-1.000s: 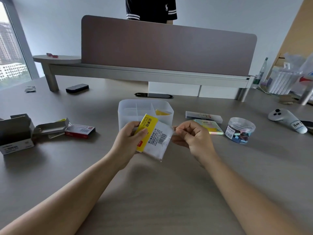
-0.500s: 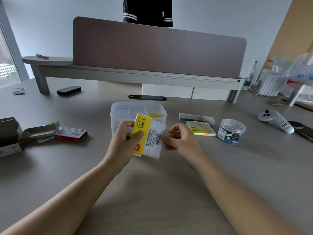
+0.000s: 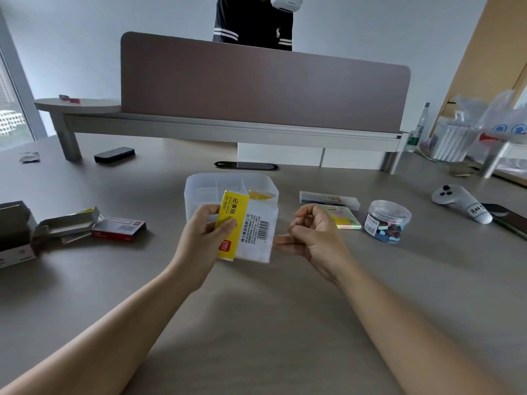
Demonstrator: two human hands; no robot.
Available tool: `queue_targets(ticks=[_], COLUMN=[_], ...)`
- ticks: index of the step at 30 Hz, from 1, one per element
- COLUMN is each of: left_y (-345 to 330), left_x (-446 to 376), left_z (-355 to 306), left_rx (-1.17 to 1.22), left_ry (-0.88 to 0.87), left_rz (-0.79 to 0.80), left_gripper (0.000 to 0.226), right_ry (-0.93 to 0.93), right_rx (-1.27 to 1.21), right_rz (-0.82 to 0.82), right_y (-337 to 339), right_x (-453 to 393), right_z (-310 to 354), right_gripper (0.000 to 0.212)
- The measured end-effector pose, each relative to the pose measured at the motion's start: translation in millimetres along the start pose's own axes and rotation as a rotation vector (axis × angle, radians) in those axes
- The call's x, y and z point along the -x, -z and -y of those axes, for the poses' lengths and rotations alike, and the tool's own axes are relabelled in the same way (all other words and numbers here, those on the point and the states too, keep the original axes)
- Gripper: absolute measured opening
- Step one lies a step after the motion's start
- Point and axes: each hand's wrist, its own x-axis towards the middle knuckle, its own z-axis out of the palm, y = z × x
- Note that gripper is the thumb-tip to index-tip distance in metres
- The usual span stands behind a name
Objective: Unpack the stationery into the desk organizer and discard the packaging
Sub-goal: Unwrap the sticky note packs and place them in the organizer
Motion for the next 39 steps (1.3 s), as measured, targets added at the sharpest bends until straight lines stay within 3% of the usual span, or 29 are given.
queue_targets(ticks=[9,13,23,35,39], left_y=[7,8,24,55,65], left_x=[2,5,14,-27,-50], left_z=[-9,-14,-27,-64,-66], left_rx=[0.129,0.171,0.151,0.000,-0.028], left_ry=[0.073,0.065,0.067,-0.071,-0.099], left_rz=[0.002,-0.030,0.066,-0.150,-0.176], left_gripper=[0.007,0.007,0.015,0.011,0.009], right_ry=[0.281,0.208,0.003,-0.110,-0.049], right_rx=[0.589,0.629,0.246,-0.071,0.018], right_rz=[-0.129,-0.081,0.035,0.133,0.112], right_y=[-12,-22,-44,-77,-82], right_x=[-2,0,-10,-59,-82], right_z=[3,10,22,50,55], right_gripper=[0.035,0.015,0.012,0.005,0.006])
